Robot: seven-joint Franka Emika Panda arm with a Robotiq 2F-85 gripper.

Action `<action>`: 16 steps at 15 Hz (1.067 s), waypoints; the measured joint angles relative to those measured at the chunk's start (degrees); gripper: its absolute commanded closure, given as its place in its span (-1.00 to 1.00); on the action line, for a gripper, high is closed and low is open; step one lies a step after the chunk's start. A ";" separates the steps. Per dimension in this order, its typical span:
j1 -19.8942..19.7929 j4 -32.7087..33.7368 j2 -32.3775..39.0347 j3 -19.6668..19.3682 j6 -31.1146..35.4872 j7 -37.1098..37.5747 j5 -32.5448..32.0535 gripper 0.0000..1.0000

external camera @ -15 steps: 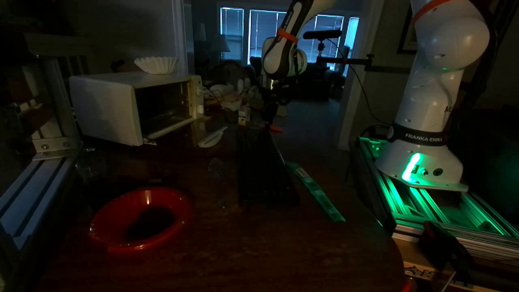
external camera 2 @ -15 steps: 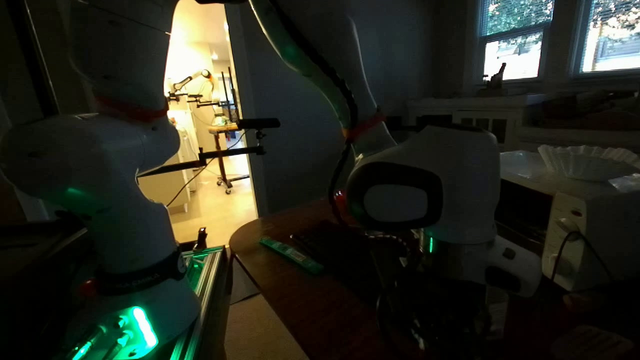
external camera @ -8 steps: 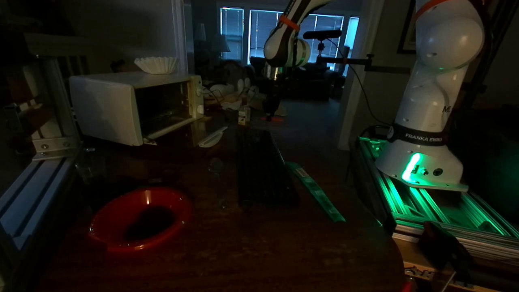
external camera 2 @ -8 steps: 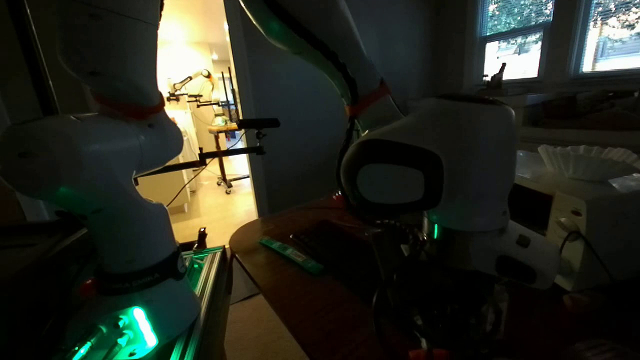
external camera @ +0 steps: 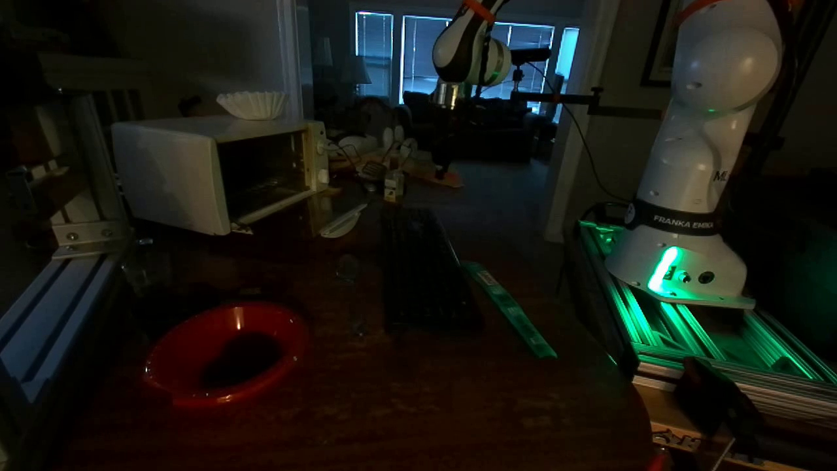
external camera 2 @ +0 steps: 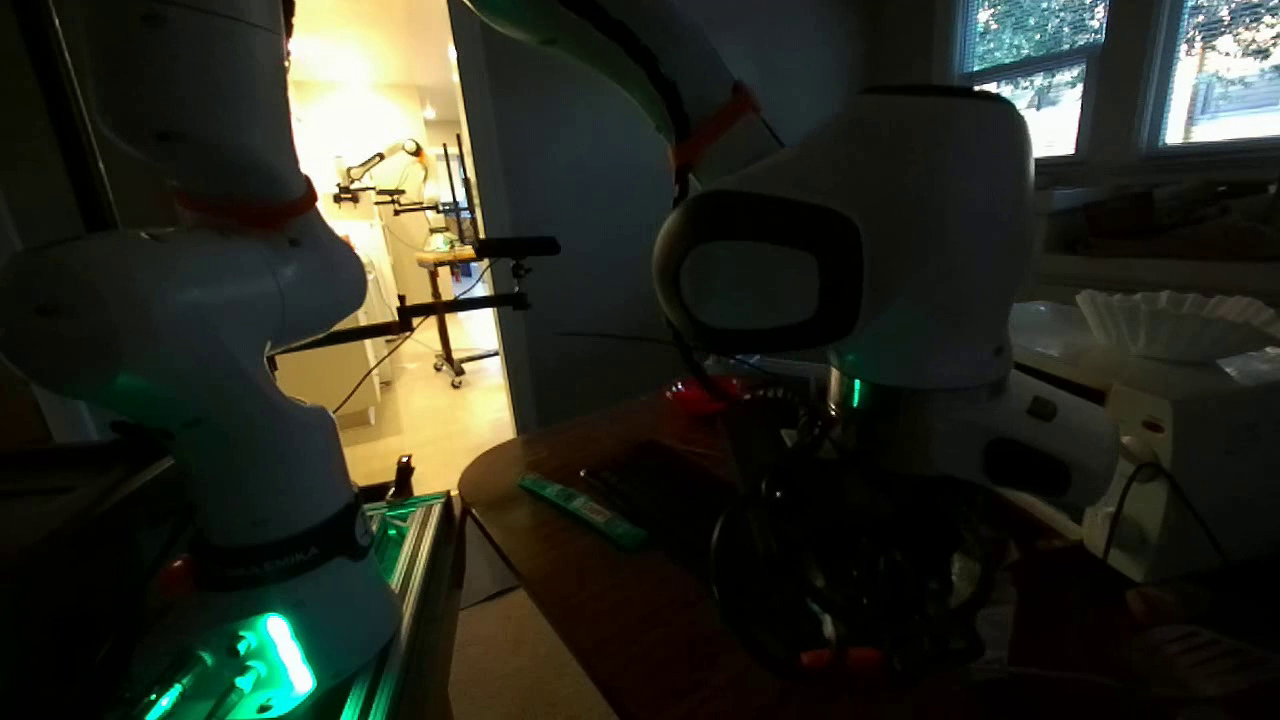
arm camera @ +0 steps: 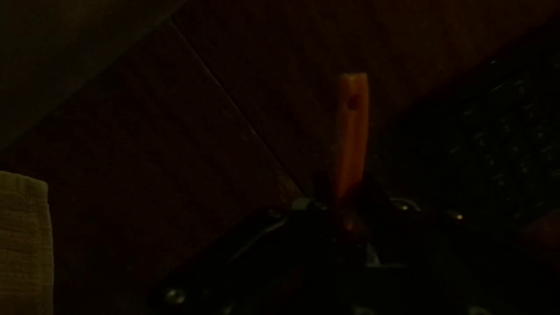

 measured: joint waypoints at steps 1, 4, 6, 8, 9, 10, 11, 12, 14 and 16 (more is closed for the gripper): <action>0.01 0.00 -0.75 -0.47 -1.02 -0.54 0.34 0.90; 0.05 0.14 -3.08 -2.58 -4.82 -1.22 0.56 0.90; 0.09 0.45 -4.27 -4.17 -7.94 -1.65 0.56 0.90; 0.17 0.77 -5.11 -5.63 -11.25 -1.86 0.56 0.90; 0.22 0.87 -5.40 -6.18 -12.80 -1.90 0.56 0.90; 0.24 1.00 -5.69 -6.65 -14.73 -1.93 0.56 0.90; 0.25 1.19 -5.91 -7.06 -16.66 -1.95 0.56 0.90; 0.25 1.44 -6.08 -7.46 -18.69 -2.01 0.63 0.90; 0.25 2.13 -6.19 -8.36 -22.86 -2.40 1.08 0.90; 0.22 3.06 -5.99 -9.48 -26.46 -2.94 1.85 0.90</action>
